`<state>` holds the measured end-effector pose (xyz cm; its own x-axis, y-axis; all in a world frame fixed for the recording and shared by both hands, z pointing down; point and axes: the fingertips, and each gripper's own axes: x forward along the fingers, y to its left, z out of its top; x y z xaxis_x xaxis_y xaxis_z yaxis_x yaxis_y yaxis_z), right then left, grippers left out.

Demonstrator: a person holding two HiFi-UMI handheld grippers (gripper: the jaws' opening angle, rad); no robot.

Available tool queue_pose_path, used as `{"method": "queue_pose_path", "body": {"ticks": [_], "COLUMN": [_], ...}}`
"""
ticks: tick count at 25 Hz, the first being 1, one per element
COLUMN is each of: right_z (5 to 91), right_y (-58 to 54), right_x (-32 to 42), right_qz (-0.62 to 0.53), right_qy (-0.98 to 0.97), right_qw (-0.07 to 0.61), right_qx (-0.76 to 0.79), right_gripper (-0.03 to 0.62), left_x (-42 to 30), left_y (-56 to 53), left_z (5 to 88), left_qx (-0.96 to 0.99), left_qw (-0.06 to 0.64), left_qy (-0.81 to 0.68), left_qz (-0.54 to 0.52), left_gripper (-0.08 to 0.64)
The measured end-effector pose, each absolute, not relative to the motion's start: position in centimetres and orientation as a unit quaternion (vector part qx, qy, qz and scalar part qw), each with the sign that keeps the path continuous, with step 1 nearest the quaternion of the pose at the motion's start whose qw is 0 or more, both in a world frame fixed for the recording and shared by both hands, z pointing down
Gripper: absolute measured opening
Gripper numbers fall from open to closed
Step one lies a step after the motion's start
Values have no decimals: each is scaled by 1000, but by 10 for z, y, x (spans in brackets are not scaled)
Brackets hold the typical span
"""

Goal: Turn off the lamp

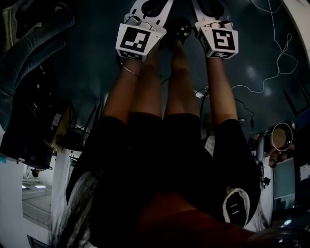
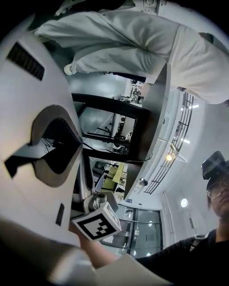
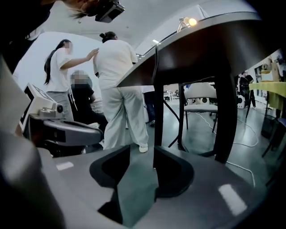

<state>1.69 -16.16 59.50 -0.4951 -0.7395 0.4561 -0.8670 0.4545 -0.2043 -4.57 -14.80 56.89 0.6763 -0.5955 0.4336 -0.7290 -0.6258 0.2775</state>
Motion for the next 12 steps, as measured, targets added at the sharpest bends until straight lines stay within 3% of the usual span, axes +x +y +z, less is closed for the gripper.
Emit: {"method": "queue_pose_path", "body": {"ticks": [12], "right_z": [679], "right_y": [-192], "right_x": [25], "right_qz": [191], "right_qy": [-823], "right_qw": [235], "right_qx": [482], "right_gripper": [160], "left_x": [-53], "left_y": [-150], "left_z": [593], "left_qx": [890], "left_qw": [212], "left_qy": [-379], "left_qz": [143], "left_gripper": [2]}}
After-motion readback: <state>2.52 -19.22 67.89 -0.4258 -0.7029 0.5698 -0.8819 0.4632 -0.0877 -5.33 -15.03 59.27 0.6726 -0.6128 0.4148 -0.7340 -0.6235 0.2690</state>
